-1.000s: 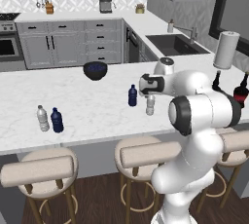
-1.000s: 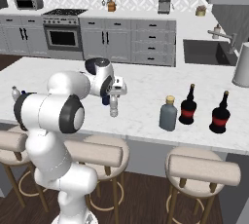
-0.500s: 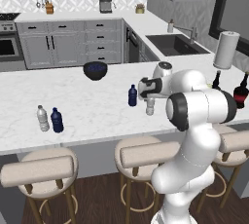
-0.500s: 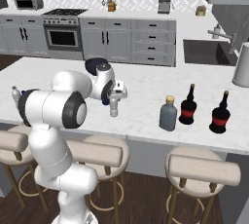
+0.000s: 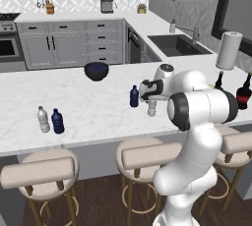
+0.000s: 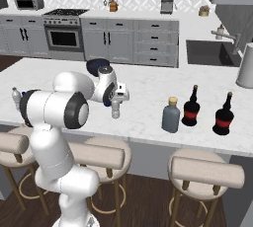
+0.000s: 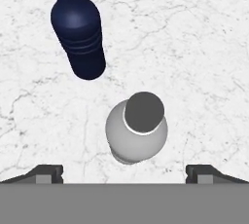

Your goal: Move the plastic bottles in the middle to the plastics group, and the glass bottles in the middle to the glass group.

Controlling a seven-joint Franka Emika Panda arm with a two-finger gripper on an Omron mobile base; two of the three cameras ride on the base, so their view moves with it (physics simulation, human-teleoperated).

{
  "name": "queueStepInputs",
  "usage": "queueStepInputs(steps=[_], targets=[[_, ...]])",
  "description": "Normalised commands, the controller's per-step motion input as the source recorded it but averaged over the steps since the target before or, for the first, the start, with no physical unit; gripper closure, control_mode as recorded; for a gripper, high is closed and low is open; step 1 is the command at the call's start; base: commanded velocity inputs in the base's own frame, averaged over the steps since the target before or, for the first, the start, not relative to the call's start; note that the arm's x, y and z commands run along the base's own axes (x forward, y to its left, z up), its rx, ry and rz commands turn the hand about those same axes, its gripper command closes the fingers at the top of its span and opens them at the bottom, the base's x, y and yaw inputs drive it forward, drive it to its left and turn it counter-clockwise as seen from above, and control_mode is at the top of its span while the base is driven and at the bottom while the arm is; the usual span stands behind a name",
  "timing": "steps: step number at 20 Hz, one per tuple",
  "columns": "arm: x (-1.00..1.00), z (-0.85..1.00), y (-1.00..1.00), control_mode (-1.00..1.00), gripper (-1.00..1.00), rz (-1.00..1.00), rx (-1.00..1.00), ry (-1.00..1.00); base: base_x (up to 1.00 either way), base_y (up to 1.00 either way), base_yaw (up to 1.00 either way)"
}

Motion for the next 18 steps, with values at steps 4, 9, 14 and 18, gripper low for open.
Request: queueStepInputs(steps=[4, 9, 14, 18], targets=[[0.18, 0.00, 0.00, -1.00, -1.00, 0.00, 0.00, 0.00, 0.00, 0.00, 0.00], [0.09, -0.03, 0.00, -1.00, -1.00, 0.00, 0.00, 0.00, 0.00, 0.00, 0.00], [0.08, -0.10, 0.00, -1.00, -1.00, 0.00, 0.00, 0.00, 0.00, 0.00, 0.00], [0.08, -0.08, 0.00, -1.00, -1.00, 0.00, 0.00, 0.00, 0.00, 0.00, 0.00]])
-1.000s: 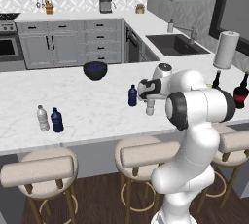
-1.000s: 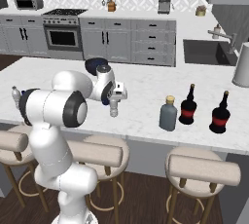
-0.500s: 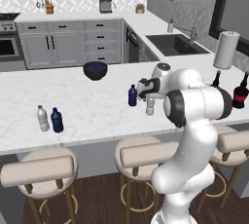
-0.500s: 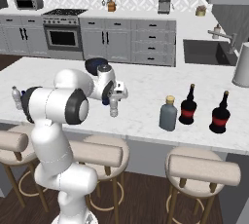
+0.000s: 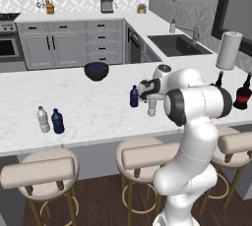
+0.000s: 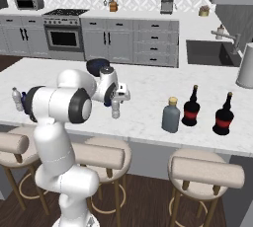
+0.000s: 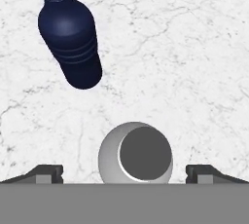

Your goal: Move the plastic bottles in the middle to the plastics group, and the glass bottles in the middle to the glass group.

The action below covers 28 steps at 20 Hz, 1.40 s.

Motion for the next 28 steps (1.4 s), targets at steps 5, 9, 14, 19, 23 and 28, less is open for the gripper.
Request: queueStepInputs(steps=[5, 9, 14, 19, 23, 28], targets=[[0.08, -0.02, 0.00, -1.00, -1.00, 0.00, 0.00, 0.00, 0.00, 0.00, 0.00], [0.01, -0.01, -0.05, -1.00, -1.00, 0.00, 0.00, 0.00, 0.00, 0.00, 0.00], [0.00, 0.00, 0.00, -1.00, -1.00, -0.03, 0.00, -0.09, 0.00, 0.00, 0.00], [0.01, 0.00, -0.01, -1.00, -1.00, -0.05, 0.00, -0.05, 0.00, 0.00, 0.00], [0.00, -0.01, 0.00, -1.00, -1.00, -0.04, 0.00, -0.05, 0.00, 0.00, 0.00], [0.00, 0.00, 0.00, -1.00, -1.00, -0.01, 0.00, -0.01, 0.00, 0.00, 0.00]])
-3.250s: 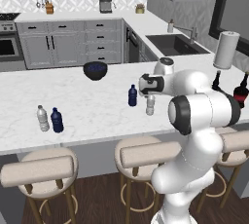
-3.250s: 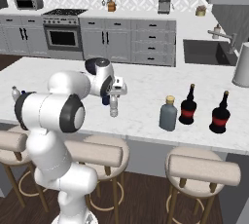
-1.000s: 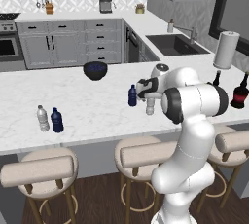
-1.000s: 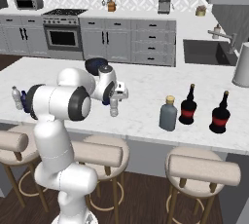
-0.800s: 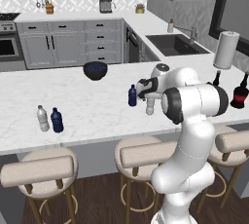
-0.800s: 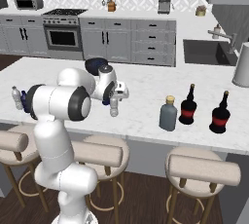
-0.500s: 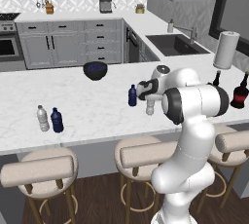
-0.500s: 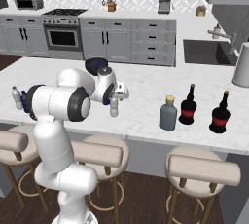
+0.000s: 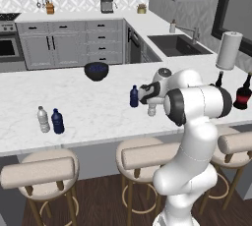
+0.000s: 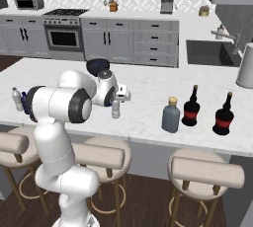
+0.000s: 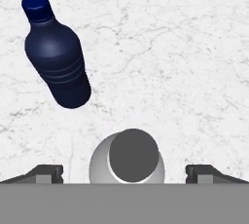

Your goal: Move the plastic bottles in the middle to the plastics group, and the glass bottles in the middle to the glass group.

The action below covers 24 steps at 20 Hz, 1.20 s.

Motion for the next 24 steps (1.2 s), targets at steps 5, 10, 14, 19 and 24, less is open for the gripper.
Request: queueStepInputs(steps=[5, 10, 14, 19, 24], targets=[[0.00, 0.00, 0.00, -1.00, 1.00, 0.00, 0.00, 0.00, 0.00, 0.00, 0.00], [0.00, 0.00, 0.00, -1.00, 1.00, 0.00, 0.00, 0.00, 0.00, 0.00, 0.00], [-0.06, 0.24, 0.00, -1.00, 1.00, 0.00, 0.00, 0.00, 0.00, 0.00, 0.00], [-0.32, 0.59, 0.00, -1.00, 1.00, 0.00, 0.00, 0.00, 0.00, 0.00, 0.00], [-0.57, 0.69, 0.06, -1.00, 1.00, 0.00, 0.00, 0.00, 0.00, 0.00, 0.00]])
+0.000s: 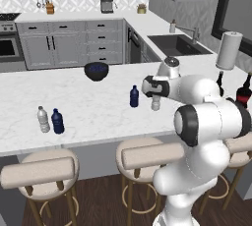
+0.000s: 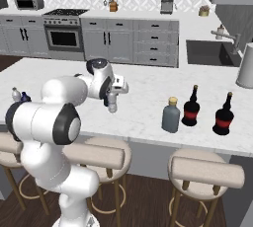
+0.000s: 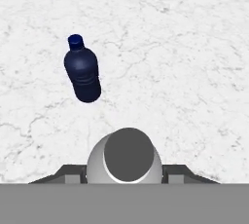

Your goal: Move the plastic bottles in the middle to the plastics group, and the glass bottles in the middle to the glass group.

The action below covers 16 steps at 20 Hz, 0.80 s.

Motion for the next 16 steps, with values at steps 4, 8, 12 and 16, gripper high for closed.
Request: queueStepInputs(steps=[4, 8, 12, 16], targets=[[-0.62, 0.40, 0.40, -1.00, 1.00, 0.02, 0.00, -0.01, 0.00, 0.00, 0.00], [-0.44, 0.16, 0.79, -1.00, 1.00, 0.13, 0.00, 0.00, 0.00, 0.00, 0.00], [-0.09, 0.28, 0.97, -1.00, 1.00, 0.15, 0.00, 0.00, 0.00, 0.00, 0.00], [0.00, 0.29, 1.00, -1.00, 1.00, 0.20, 0.00, 0.04, 0.00, 0.00, 0.00]])
